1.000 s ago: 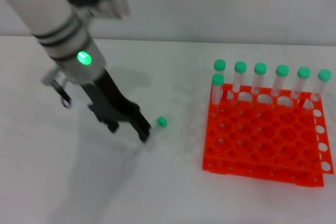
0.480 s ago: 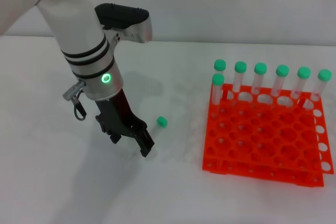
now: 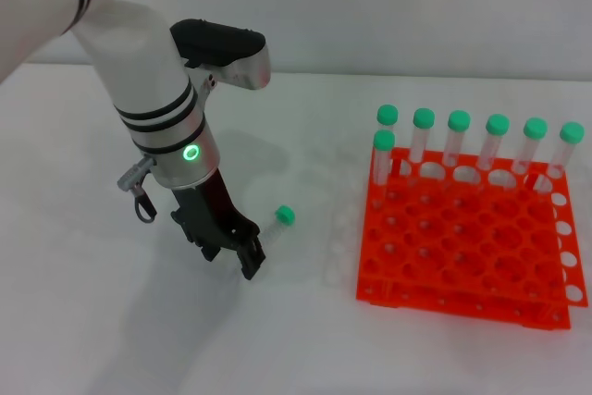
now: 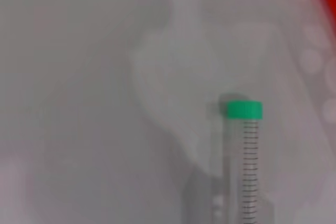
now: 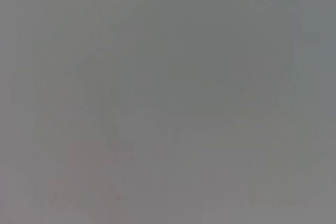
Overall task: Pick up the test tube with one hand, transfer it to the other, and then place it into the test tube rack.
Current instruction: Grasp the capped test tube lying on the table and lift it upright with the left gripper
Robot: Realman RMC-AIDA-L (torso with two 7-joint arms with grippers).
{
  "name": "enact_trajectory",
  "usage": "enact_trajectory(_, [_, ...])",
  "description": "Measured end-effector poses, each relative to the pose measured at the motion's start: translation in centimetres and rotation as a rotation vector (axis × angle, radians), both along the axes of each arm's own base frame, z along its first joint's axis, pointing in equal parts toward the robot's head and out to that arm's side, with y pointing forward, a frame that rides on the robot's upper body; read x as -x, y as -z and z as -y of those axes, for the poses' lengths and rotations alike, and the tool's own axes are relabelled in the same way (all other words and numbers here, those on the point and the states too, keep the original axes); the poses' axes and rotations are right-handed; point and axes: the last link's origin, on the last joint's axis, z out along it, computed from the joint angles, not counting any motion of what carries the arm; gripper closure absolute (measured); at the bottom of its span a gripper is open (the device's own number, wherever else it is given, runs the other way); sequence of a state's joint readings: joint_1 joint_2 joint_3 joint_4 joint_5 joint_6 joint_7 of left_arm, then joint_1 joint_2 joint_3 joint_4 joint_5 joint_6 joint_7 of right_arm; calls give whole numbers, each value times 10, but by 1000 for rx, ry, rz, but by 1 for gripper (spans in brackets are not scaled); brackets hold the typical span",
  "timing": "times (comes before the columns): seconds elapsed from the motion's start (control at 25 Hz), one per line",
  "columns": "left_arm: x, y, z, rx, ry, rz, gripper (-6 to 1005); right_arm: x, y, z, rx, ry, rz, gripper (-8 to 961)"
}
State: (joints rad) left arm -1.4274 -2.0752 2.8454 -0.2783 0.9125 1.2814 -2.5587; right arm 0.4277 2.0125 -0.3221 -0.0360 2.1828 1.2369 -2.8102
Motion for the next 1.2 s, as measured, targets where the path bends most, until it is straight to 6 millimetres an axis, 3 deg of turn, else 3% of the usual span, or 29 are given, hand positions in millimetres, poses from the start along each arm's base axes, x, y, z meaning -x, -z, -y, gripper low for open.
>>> enact_trajectory(0.24, [5,7,3,13,16,-15,369,0,0,0,-1,0,1,129])
enact_trajectory(0.68, [7,14,2,5,41,-27,456,-1,0,1,-2,0,1,134])
enact_trajectory(0.92, [6,14,0,2,63,-25,667,-2,0,3,-3,5,0,137])
enact_trajectory(1.2, [6,10,-14,-73,114,-9,811,-4,-1,5,-8,12,-4,140])
